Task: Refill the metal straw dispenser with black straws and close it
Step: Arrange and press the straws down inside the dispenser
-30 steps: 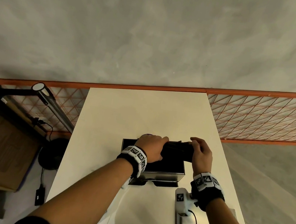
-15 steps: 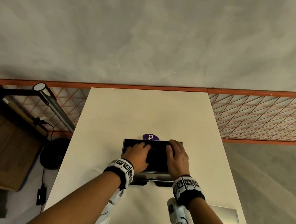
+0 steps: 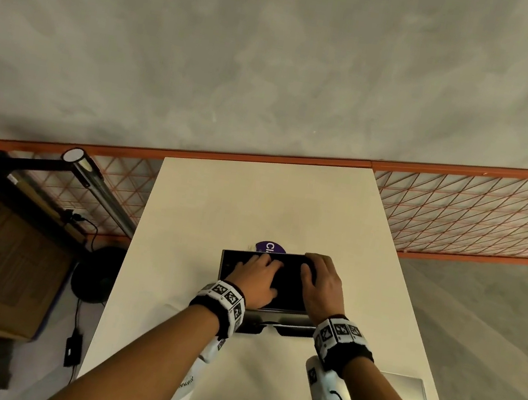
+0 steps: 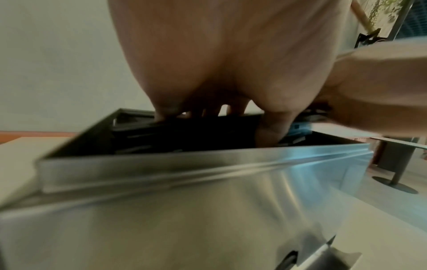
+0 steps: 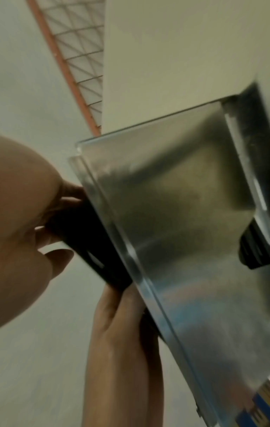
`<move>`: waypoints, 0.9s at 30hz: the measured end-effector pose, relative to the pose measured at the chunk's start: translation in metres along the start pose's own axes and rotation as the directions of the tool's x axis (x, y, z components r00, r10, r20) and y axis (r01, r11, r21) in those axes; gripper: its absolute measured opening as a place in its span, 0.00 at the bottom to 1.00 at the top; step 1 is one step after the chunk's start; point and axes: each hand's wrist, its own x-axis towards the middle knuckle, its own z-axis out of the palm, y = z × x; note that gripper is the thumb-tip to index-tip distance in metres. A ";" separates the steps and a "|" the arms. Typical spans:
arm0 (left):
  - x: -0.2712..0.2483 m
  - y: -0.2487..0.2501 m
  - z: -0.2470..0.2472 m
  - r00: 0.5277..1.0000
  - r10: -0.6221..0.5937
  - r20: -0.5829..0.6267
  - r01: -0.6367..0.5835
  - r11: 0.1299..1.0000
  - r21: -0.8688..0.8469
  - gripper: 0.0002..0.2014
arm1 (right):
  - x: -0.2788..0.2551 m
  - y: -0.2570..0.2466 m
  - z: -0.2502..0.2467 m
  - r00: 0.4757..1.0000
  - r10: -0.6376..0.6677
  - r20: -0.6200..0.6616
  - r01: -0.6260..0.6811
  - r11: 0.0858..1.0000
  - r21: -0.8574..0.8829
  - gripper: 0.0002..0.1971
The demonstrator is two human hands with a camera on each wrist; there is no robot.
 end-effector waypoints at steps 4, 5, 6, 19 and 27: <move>-0.001 -0.014 0.002 1.000 -0.003 0.004 0.003 1.000 -0.010 0.36 | 0.002 -0.005 -0.012 0.988 -0.153 -0.030 0.150 0.984 -0.100 0.14; -0.001 -0.018 0.003 1.000 -0.006 0.002 0.006 1.000 -0.020 0.36 | 0.003 -0.006 -0.016 0.977 -0.210 -0.024 0.206 0.971 -0.125 0.14; -0.002 -0.021 0.003 1.000 -0.011 0.000 0.011 0.999 -0.035 0.36 | 0.003 -0.009 -0.020 0.962 -0.273 -0.008 0.269 0.952 -0.144 0.13; -0.029 -0.023 0.007 0.915 0.130 -0.381 -0.195 0.971 -0.138 0.19 | -0.019 -0.003 0.009 0.691 -0.068 0.720 0.524 0.733 -0.434 0.30; -0.058 -0.018 0.018 0.997 0.076 0.025 -0.066 0.961 -0.269 0.12 | -0.018 0.005 0.000 0.755 -0.210 0.622 0.464 0.841 -0.279 0.17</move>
